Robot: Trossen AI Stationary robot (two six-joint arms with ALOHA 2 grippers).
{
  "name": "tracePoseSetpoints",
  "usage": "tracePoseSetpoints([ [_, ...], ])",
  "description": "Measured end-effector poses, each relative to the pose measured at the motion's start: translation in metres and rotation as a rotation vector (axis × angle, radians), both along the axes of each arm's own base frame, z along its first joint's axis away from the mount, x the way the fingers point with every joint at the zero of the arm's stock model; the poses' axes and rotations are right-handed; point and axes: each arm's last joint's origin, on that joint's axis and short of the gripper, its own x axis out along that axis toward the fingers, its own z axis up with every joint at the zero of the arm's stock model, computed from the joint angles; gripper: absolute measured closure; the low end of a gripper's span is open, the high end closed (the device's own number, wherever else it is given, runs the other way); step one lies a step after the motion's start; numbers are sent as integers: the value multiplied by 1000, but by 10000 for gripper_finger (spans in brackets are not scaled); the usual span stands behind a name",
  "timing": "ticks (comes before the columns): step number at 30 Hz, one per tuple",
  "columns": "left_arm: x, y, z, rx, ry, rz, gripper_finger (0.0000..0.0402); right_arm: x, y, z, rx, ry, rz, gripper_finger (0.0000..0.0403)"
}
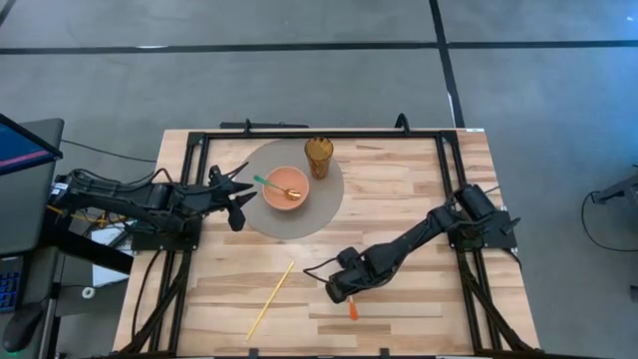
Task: Pick & Place Utensil
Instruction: Put the orange fork into the bowl on the gray mat
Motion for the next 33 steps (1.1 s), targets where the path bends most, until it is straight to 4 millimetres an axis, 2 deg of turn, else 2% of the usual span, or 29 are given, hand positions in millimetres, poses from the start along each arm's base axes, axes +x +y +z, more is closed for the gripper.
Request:
tracePoseSetpoints([
  [6,0,0,0,-1,-3,0,286,1,-1,-2,-31,-16,53,309],
  [12,0,0,0,-1,-6,0,286,5,-7,-1,-43,-35,139,389],
  [16,0,0,1,-2,-10,0,286,17,-13,9,-3,-94,130,385],
  [20,1,0,1,-3,-15,0,286,37,-26,41,-6,-327,179,392],
  [24,1,0,2,-3,-19,0,286,45,-47,75,-71,-455,241,395],
  [29,1,0,2,5,-21,-4,286,50,-91,118,-195,-562,233,399],
  [33,2,0,3,61,-4,-29,286,61,-129,145,-244,-594,214,399],
])
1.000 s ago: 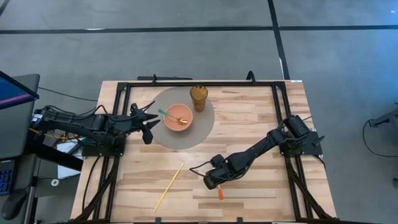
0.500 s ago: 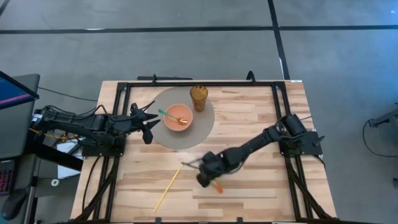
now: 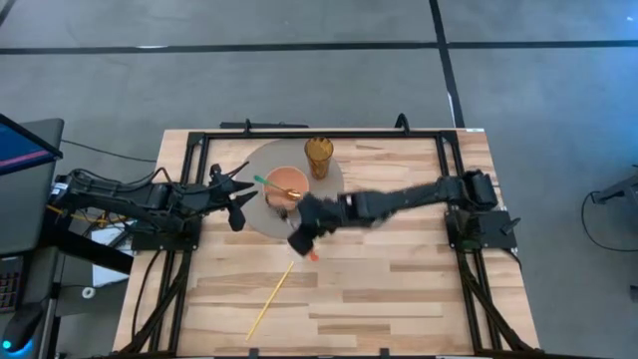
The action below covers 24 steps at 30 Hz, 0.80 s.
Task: Pick & Place Utensil
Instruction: Put the orange fork into the bowl on the gray mat
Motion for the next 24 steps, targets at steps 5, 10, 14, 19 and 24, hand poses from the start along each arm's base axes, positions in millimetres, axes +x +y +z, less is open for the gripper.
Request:
tracePoseSetpoints([
  [5,0,0,1,41,14,-17,286,19,-39,10,-48,122,4,401],
  [10,0,0,1,46,13,-19,286,35,-79,0,-11,267,-66,402],
  [14,0,0,1,46,13,-19,286,45,-104,-3,59,266,-36,403],
  [19,0,0,1,46,13,-19,286,55,-116,-7,92,259,-21,402],
  [24,0,0,1,46,14,-19,286,61,-124,-22,88,291,-27,403],
])
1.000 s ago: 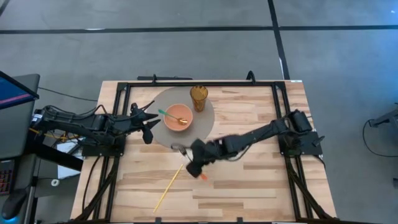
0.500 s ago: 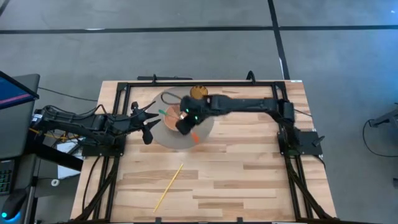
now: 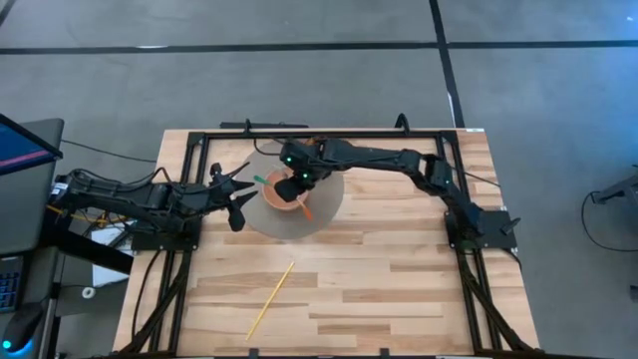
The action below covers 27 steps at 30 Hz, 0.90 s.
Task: Pick & Place Utensil
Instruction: Put the orange fork into the bowl on the gray mat
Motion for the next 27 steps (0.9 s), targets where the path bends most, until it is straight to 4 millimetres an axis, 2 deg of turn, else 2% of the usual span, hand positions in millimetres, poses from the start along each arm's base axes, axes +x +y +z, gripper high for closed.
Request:
tracePoseSetpoints([
  [13,0,0,0,-5,0,-10,286,6,-3,-23,-11,72,28,402],
  [24,0,0,0,-6,0,-12,286,7,-3,-23,-26,66,47,402],
  [27,1,-2,0,-28,4,-66,286,7,-3,-23,-26,66,49,402],
])
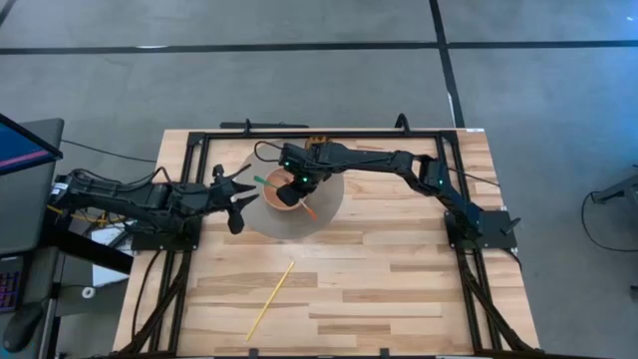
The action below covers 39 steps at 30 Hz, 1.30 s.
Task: Pick & Place Utensil
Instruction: Put the orange fork into the bowl on the gray mat
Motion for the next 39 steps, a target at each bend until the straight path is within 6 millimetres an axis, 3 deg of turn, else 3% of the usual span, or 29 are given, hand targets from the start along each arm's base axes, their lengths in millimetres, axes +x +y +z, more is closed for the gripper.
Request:
tracePoseSetpoints([
  [9,1,-3,0,-60,-6,-106,286,-1,1,10,-27,-30,36,402],
  [16,2,-7,0,-125,-2,-200,287,2,11,36,3,-126,101,402],
  [25,26,-20,-10,-170,27,-341,316,1,31,85,-37,-262,174,402],
  [31,39,-23,-19,-166,61,-332,324,-6,36,118,-175,-372,302,402],
  [35,40,-15,-17,-150,43,-259,320,-24,39,151,-285,-514,353,401],
  [39,36,-11,-11,-146,4,-245,310,-56,47,192,-480,-624,390,399],
])
